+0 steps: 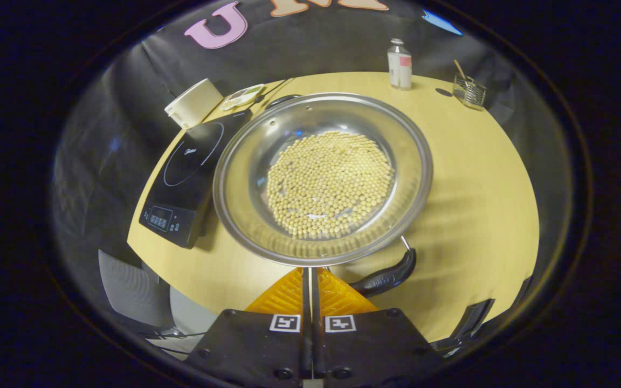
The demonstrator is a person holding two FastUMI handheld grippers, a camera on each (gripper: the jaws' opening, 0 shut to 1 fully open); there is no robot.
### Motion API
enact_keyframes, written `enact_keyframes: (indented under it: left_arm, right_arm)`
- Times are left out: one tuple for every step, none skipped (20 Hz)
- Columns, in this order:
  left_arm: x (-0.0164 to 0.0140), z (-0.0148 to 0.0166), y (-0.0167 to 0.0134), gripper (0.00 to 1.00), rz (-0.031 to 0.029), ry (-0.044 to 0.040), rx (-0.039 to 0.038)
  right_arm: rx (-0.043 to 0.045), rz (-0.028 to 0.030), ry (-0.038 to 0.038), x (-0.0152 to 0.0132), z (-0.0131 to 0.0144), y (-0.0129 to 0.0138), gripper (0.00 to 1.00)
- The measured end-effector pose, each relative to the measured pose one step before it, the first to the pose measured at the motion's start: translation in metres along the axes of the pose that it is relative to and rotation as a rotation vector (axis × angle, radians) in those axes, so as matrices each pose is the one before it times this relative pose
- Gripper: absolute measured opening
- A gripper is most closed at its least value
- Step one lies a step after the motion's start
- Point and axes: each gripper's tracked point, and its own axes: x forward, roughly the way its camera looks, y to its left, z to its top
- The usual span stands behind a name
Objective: First push the handle of the pot to place it horizontally, then grasp the pot with both hands and set it on the induction cooktop.
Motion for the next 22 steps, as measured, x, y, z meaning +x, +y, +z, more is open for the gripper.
enact_keyframes:
  left_arm:
    - [0.00073, -0.00177, -0.00154, 0.92, 0.00155, 0.00194, -0.00179]
    - [-0.00108, -0.00061, -0.00136, 0.92, 0.00362, 0.00265, 0.00023]
    - [0.00046, -0.00073, -0.00217, 0.92, 0.00416, 0.00027, 0.00024]
    - [-0.00016, -0.00094, -0.00137, 0.95, 0.00606, 0.0009, 0.00004]
    - [-0.00021, -0.00118, -0.00138, 0.95, 0.00655, 0.0003, -0.00004]
    - [-0.00061, -0.00063, -0.00198, 0.95, 0.0056, 0.00125, 0.00057]
    - [-0.00009, -0.00117, -0.00191, 0.95, 0.00717, 0.00065, 0.00164]
    - [-0.00019, -0.00062, -0.00105, 0.92, 0.00852, 0.00049, 0.00261]
    - [-0.00153, -0.00137, -0.00223, 0.95, 0.00921, 0.00025, 0.00201]
    - [-0.00104, -0.00013, -0.00196, 0.95, 0.01003, 0.00035, 0.00143]
    - [-0.00001, -0.00154, -0.00166, 0.92, 0.01008, 0.00085, 0.00102]
    - [-0.00031, -0.00078, -0.00344, 0.96, 0.00836, 0.0011, 0.00125]
    - [-0.00155, -0.00061, -0.00325, 0.96, 0.00794, 0.00087, 0.00367]
    - [-0.00121, -0.00083, -0.00351, 0.92, 0.0066, 0.00056, 0.00763]
    - [-0.00149, -0.00214, -0.00311, 0.96, 0.00581, 0.00218, 0.01117]
    - [-0.00141, -0.00013, -0.00414, 0.92, 0.00468, 0.00044, 0.01316]
    - [-0.00079, -0.00105, -0.00371, 0.96, 0.00331, 0.00133, 0.01242]
    - [-0.00103, -0.00117, -0.00386, 0.92, 0.00175, 0.00375, 0.00837]
    - [-0.00118, -0.00326, -0.00493, 0.92, -0.0015, 0.00856, 0.00566]
    - [-0.00116, -0.00412, -0.00471, 0.92, -0.0032, 0.01313, 0.0056]
    - [-0.00168, -0.00504, -0.0037, 0.96, -0.0034, 0.01614, 0.00998]
    - [-0.0007, -0.00261, -0.00273, 0.92, -0.00217, 0.00802, 0.01113]
  right_arm:
    - [0.00526, -0.00544, 0.00197, -0.00018, 0.00073, -0.00619, 0.03]
    - [0.00407, -0.00628, 0.00179, -0.00013, 0.00002, -0.00613, 0.0]
    - [0.00537, -0.00585, 0.00027, 0.001, 0.00357, -0.00717, 0.03]
    - [0.0041, -0.00364, 0.00216, 0.0012, 0.00123, -0.00655, 0.03]
    - [0.00342, -0.00378, 0.00047, 0.00094, 0.00275, -0.00621, 0.03]
    - [0.00378, -0.00304, 0.00015, 0.0004, 0.00072, -0.00624, 0.03]
    - [0.00375, -0.00019, 0.00136, 0.00091, 0.00377, -0.00575, 0.03]
    - [0.00242, 0.00177, 0.00042, 0.00095, 0.00194, -0.00551, 0.0]
    - [0.00165, 0.00271, 0.00077, 0.0009, 0.00279, -0.00536, 0.0]
    - [0.0015, 0.00256, 0.00082, 0.00081, 0.0019, -0.00503, 0.0]
    - [0.0013, 0.00165, 0.00093, 0.00149, 0.003, -0.00512, 0.0]
    - [0.00025, 0.00015, -0.00109, 0.00095, 0.00235, -0.0053, 0.0]
    - [-0.00266, -0.00141, -0.00333, 0.00135, 0.00535, -0.00625, 0.03]
    - [-0.003, -0.00013, -0.00499, 0.00145, 0.00389, -0.00558, 0.0]
    - [-0.00549, -0.00072, -0.00441, 0.0008, 0.00542, -0.00599, 0.03]
    - [-0.00698, 0.00089, -0.00492, 0.00165, 0.00411, -0.0048, 0.03]
    - [-0.00569, -0.00075, -0.00608, 0.00217, 0.00628, -0.00568, 0.03]
    - [-0.00011, -0.00535, -0.00843, 0.00197, 0.00525, -0.00625, 0.03]
    - [0.00861, -0.00219, -0.00913, 0.00293, 0.00708, -0.00542, 0.03]
    - [0.01351, -0.00102, -0.00373, 0.00186, 0.00291, -0.00387, 0.03]
    - [0.01337, 0.00179, -0.00468, 0.00209, 0.00705, -0.00425, 0.02]
    - [0.01092, 0.00279, -0.00778, 0.00073, 0.00258, -0.00329, 0.02]
